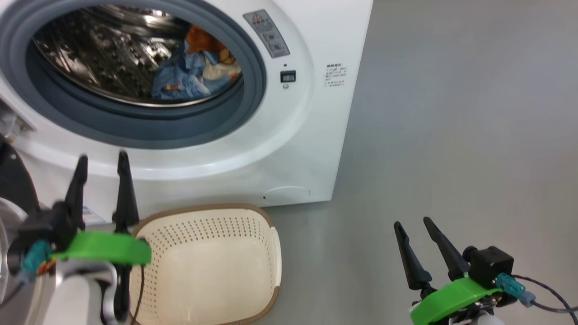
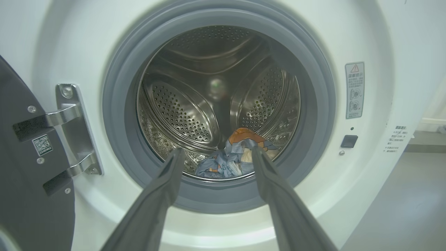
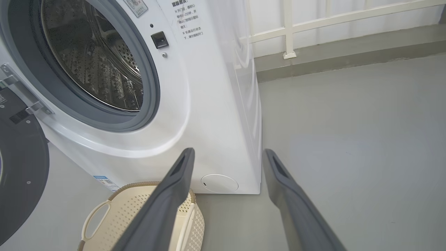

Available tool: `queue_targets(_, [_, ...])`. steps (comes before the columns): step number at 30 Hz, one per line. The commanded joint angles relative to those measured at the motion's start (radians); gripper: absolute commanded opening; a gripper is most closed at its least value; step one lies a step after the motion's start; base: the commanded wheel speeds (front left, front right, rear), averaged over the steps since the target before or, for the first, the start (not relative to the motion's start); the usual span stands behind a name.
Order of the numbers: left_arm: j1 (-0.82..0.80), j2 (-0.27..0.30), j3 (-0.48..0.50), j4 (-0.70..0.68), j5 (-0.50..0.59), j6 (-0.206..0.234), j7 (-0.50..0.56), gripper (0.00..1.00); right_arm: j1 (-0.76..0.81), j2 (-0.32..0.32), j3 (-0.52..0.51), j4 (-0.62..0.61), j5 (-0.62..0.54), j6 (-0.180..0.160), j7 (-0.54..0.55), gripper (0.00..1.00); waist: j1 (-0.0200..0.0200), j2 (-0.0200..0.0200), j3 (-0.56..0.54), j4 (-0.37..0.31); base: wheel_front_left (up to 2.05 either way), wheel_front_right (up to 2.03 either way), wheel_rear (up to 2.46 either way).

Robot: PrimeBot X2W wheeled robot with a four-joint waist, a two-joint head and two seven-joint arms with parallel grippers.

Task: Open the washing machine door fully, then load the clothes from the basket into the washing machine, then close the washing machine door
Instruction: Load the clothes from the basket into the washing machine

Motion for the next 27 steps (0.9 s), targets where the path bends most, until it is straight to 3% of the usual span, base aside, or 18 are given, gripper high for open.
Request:
queue_targets(1, [0.029,0.031,0.039,-0.041,0.027,0.005,-0.005,1.0,0.012,0.004,0.017,-0.026,-0.012,0.002,-0.005,1.0,0.0,-0.0001,-0.04,-0.003,0.0,0.0,0.0])
queue_targets(27, [0.4,-0.032,0.117,-0.211,0.066,0.026,-0.005,1.0,0.109,0.004,-0.017,-0.157,-0.145,0.002,-0.005,1.0,0.0,-0.0001,-0.167,-0.031,0.0,0.0,0.0])
